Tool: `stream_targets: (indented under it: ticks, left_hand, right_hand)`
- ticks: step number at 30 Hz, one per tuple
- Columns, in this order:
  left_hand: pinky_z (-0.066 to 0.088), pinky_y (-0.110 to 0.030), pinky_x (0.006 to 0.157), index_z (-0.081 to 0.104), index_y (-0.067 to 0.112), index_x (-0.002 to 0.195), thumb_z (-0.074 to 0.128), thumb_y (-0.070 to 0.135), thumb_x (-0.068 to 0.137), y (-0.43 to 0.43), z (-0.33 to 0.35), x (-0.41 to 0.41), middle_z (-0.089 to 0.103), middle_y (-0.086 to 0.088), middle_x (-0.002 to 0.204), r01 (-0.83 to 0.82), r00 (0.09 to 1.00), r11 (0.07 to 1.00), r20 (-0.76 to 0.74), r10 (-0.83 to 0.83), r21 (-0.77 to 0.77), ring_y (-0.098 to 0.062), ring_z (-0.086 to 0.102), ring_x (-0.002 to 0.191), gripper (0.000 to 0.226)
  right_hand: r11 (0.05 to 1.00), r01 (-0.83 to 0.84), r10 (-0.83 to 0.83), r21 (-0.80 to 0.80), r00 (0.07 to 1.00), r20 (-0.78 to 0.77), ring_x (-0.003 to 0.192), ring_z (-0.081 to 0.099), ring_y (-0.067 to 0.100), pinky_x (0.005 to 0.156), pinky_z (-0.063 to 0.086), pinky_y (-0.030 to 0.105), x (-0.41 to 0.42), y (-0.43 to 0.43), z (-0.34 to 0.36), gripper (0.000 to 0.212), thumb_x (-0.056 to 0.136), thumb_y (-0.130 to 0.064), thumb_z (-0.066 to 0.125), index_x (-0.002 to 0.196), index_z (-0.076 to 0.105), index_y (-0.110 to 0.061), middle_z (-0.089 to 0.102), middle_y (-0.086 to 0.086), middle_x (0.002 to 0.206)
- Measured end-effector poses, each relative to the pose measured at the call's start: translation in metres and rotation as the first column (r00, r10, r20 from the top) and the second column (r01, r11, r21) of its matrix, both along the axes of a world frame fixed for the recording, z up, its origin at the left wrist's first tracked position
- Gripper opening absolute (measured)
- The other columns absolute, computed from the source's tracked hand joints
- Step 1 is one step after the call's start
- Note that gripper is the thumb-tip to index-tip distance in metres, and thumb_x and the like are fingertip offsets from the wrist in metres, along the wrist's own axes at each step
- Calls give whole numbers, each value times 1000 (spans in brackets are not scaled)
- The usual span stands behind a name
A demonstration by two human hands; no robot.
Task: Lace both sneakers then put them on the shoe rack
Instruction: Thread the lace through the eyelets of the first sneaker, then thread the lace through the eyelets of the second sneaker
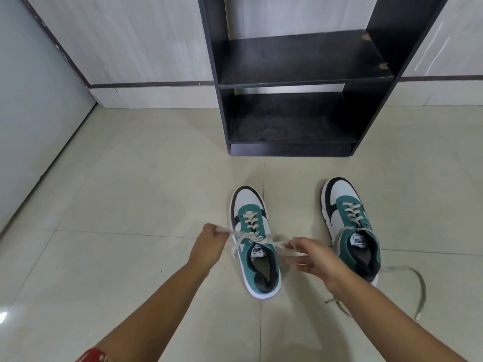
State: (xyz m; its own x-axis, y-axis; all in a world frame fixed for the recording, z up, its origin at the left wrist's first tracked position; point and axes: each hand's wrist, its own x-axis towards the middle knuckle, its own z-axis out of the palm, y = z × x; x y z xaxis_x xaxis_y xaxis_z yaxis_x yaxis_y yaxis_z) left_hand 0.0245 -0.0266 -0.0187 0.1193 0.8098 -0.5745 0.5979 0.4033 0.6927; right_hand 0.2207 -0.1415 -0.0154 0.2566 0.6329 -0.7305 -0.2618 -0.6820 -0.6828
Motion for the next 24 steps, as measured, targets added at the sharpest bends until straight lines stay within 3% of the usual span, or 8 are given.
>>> stream_targets:
  ticks: [3, 5, 7, 11, 14, 16, 20, 24]
  left_hand:
    - [43, -28, 80, 43, 16, 124, 52, 12, 89, -3, 4, 8, 50, 0, 121, 39, 999, 949, -40, -28, 314, -19, 51, 107, 36]
    - [43, -30, 84, 46, 19, 120, 51, 7, 88, -10, 12, 21, 50, 6, 115, 138, 990, 848, -89, -108, 512, -16, 48, 110, 35]
    - [45, -30, 86, 52, 23, 114, 52, 13, 88, -20, 20, 39, 54, 8, 110, 263, 963, 748, -116, -244, 609, -15, 50, 106, 27]
    - [40, -29, 94, 55, 29, 111, 55, 44, 85, -43, 20, 65, 58, 10, 116, 647, 754, 542, -342, -561, 536, -12, 53, 105, 29]
    - [32, -31, 98, 57, 29, 114, 56, 49, 82, -52, 12, 63, 56, 8, 123, 830, 557, 388, -560, -613, 400, -15, 48, 115, 38]
    - [32, -30, 98, 61, 28, 109, 58, 47, 80, -52, 9, 56, 59, 7, 119, 878, 478, 305, -628, -614, 370, -16, 50, 113, 35]
    - [32, -30, 101, 61, 25, 112, 60, 39, 80, -47, 4, 43, 63, 5, 117, 886, 458, 249, -655, -601, 391, -17, 53, 112, 35]
    - [31, -33, 107, 56, 21, 125, 63, 31, 81, -44, -3, 36, 60, 1, 125, 887, 449, 240, -621, -642, 394, -20, 48, 120, 46]
  right_hand:
    - [991, -55, 16, 125, 956, 294, 85, 70, 20, 74, 51, 31, 11, -15, 14, 16, 91, -21, 53, 98, 67, -19, 69, -1, 106]
    - [979, -75, -26, 188, 875, 484, 82, 69, 15, 79, 51, 34, 23, -25, 22, 12, 90, -22, 56, 89, 66, -27, 71, -5, 98]
    - [975, -67, -69, 212, 816, 574, 82, 68, 14, 82, 53, 37, 35, -35, 27, 16, 89, -19, 55, 82, 67, -27, 72, -9, 89]
    - [978, 1, -152, 208, 688, 710, 83, 66, 13, 76, 50, 33, 49, -54, 29, 19, 88, -18, 54, 77, 67, -27, 72, -10, 87]
    - [982, -87, -80, 168, 614, 785, 79, 61, 12, 64, 43, 25, 45, -67, 21, 15, 89, -20, 54, 82, 65, -28, 68, -9, 84]
    - [971, -176, -40, 164, 552, 833, 82, 57, 12, 63, 39, 21, 39, -72, 15, 14, 88, -17, 54, 89, 66, -25, 66, -9, 87]
    - [955, -256, -21, 150, 445, 896, 100, 52, 18, 81, 38, 24, 39, -76, 3, 16, 85, -13, 58, 94, 69, -18, 67, -3, 99]
    - [952, -174, -158, 251, 422, 893, 104, 49, 23, 88, 35, 23, 47, -76, 1, 19, 83, -7, 59, 97, 68, -17, 65, 0, 109]
